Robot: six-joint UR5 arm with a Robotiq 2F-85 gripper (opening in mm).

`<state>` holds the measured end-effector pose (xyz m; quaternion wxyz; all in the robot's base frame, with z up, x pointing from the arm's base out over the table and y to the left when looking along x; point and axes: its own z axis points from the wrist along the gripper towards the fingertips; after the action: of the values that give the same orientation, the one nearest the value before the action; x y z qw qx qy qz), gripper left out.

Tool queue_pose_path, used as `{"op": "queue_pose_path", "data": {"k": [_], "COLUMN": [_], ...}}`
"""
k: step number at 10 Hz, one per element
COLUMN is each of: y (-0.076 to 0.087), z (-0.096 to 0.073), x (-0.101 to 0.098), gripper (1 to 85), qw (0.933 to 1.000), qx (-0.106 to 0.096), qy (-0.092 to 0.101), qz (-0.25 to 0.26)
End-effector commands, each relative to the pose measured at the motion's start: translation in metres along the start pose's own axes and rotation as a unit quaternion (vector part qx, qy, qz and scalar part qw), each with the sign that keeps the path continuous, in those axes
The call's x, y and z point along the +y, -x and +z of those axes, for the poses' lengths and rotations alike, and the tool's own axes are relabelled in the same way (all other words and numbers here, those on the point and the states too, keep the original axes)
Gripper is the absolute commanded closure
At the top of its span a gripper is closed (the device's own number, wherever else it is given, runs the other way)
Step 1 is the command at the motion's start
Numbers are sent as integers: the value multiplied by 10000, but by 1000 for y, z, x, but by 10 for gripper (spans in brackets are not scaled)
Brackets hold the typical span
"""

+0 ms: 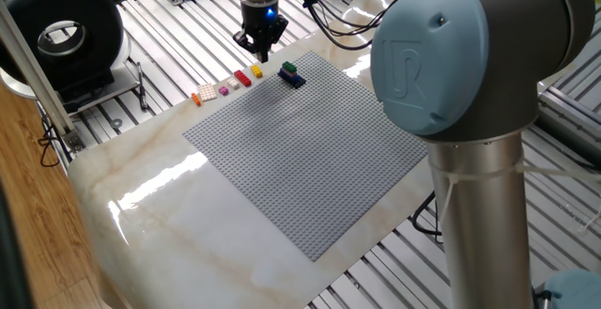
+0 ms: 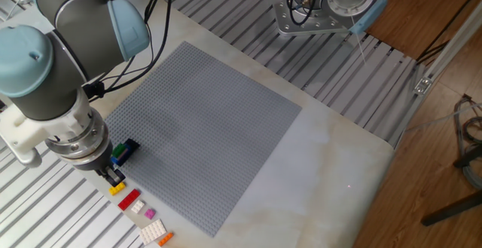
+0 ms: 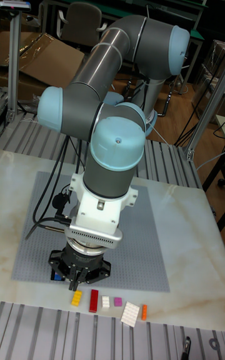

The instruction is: Stack small Lego blocks one on top of the other

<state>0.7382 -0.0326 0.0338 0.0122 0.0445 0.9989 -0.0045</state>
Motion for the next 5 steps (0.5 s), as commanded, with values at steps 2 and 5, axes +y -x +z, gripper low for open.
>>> {"op": "queue_pose_path", "data": {"k": [2,5], "y": [3,0], "z": [-4,-6], "x": [0,-1], "gripper": [730,740], "qw": [10000,10000], "qx": [-7,-1], "qy": [64,40], "qz": [-4,-5]}}
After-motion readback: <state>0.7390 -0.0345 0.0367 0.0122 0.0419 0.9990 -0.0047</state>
